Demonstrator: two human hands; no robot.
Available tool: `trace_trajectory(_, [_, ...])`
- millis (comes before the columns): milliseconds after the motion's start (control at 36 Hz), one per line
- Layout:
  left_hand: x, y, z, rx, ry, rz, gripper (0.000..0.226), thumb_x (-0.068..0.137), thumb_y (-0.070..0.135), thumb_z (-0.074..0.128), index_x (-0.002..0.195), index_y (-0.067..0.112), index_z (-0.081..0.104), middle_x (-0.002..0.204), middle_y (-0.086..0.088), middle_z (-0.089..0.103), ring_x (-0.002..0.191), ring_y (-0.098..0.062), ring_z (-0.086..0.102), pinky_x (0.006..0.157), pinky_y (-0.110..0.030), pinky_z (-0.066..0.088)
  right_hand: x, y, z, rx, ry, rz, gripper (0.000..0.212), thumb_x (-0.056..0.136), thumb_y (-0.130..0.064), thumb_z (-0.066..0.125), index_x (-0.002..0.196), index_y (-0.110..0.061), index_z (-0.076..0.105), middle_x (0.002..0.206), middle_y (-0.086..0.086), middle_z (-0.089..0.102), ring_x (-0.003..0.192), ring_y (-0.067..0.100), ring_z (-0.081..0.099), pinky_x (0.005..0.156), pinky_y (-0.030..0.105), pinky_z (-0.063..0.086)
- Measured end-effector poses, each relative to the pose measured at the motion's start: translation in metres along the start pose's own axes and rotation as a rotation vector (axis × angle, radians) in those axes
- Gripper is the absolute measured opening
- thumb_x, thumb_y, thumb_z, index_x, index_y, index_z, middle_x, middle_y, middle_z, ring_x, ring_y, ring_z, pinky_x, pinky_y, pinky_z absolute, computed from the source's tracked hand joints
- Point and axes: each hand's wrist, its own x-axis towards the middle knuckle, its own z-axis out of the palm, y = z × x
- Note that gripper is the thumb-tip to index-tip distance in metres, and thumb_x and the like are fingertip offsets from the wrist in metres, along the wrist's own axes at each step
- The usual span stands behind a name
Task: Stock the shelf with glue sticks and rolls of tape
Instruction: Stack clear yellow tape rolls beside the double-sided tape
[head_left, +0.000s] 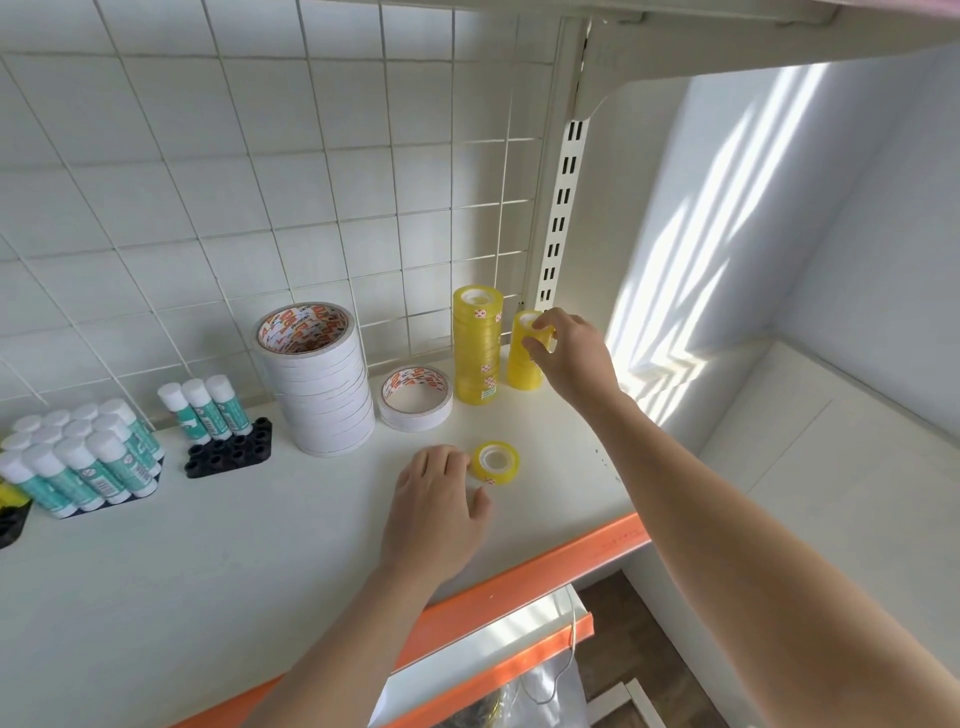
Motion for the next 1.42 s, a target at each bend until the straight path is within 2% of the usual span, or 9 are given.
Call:
trace_trajectory(444, [0.0,0.0,0.001,-0.004,-0.013,-0.001,0.034,0.08,0.039,0.038,0.094,0.016,0.059,0.097,0.001,0.059,0.094,-0.023,0.053,0.08,-0.037,0.048,0.009,0.002,-0.005,0.02,-0.069,0.036,0.027,0.088,-0.031,0.066,0.108,-0.014,0.06,0.103,0.009,0.058,0.102,0.028,0.053,0.075,0.03,0.038])
trace_trajectory(667, [0.0,-0.001,0.002,0.011,-0.029,0.004,0.035,0.081,0.04,0.037,0.096,0.016,0.058,0.098,0.001,0.059,0.095,-0.022,0.053,0.081,-0.036,0.047,0.011,0.002,-0.005,0.014,-0.087,0.026,0.028,0.086,-0.03,0.068,0.108,-0.014,0.059,0.105,0.008,0.056,0.098,0.027,0.055,0.076,0.033,0.044])
trace_trajectory(778, [0.001,-0.003,0.003,0.013,-0.019,0.002,0.034,0.081,0.04,0.038,0.096,0.016,0.058,0.098,0.001,0.059,0.095,-0.022,0.053,0.081,-0.036,0.047,0.009,0.002,-0.007,0.005,-0.118,0.017,0.036,0.085,-0.03,0.07,0.115,-0.016,0.057,0.116,0.009,0.053,0.104,0.028,0.054,0.079,0.033,0.044])
trace_trajectory(861, [0.001,-0.003,0.003,0.006,-0.027,-0.001,0.037,0.081,0.041,0.036,0.097,0.017,0.058,0.099,0.001,0.059,0.096,-0.022,0.053,0.082,-0.037,0.047,-0.001,0.002,-0.013,-0.031,-0.079,-0.025,0.041,0.085,-0.029,0.071,0.121,-0.017,0.055,0.126,0.01,0.049,0.109,0.028,0.052,0.078,0.031,0.042])
trace_trajectory(1000, [0.002,-0.001,0.003,-0.014,-0.029,-0.008,0.04,0.08,0.042,0.036,0.098,0.015,0.06,0.1,-0.001,0.06,0.098,-0.024,0.053,0.084,-0.038,0.046,-0.038,0.001,-0.014,-0.087,0.014,-0.163,0.035,0.085,-0.026,0.071,0.116,-0.013,0.06,0.118,0.011,0.056,0.107,0.034,0.054,0.082,0.045,0.049])
trace_trajectory(1167, [0.003,0.0,0.002,0.011,-0.025,-0.014,0.036,0.079,0.04,0.037,0.09,0.014,0.059,0.095,-0.004,0.06,0.095,-0.027,0.054,0.08,-0.04,0.047,-0.094,0.004,0.001,-0.009,-0.119,-0.262,0.027,0.09,-0.033,0.066,0.11,-0.014,0.062,0.113,0.005,0.06,0.106,0.027,0.056,0.086,0.043,0.048])
trace_trajectory(1306, [0.002,0.0,0.0,0.008,-0.024,-0.011,0.036,0.078,0.04,0.037,0.089,0.013,0.059,0.092,-0.005,0.059,0.093,-0.028,0.055,0.078,-0.04,0.047,-0.118,0.007,0.009,-0.014,-0.301,-0.237,0.049,0.082,-0.057,0.055,0.114,-0.02,0.06,0.119,0.001,0.059,0.111,0.025,0.054,0.092,0.043,0.044])
trace_trajectory(1417, [0.002,0.0,0.001,0.005,-0.012,-0.011,0.028,0.077,0.035,0.048,0.088,0.012,0.059,0.091,-0.006,0.059,0.092,-0.028,0.055,0.077,-0.041,0.047,-0.117,0.003,0.012,-0.106,-0.316,-0.245,0.043,0.083,-0.051,0.067,0.112,-0.021,0.062,0.121,-0.002,0.06,0.115,0.024,0.05,0.096,0.04,0.038])
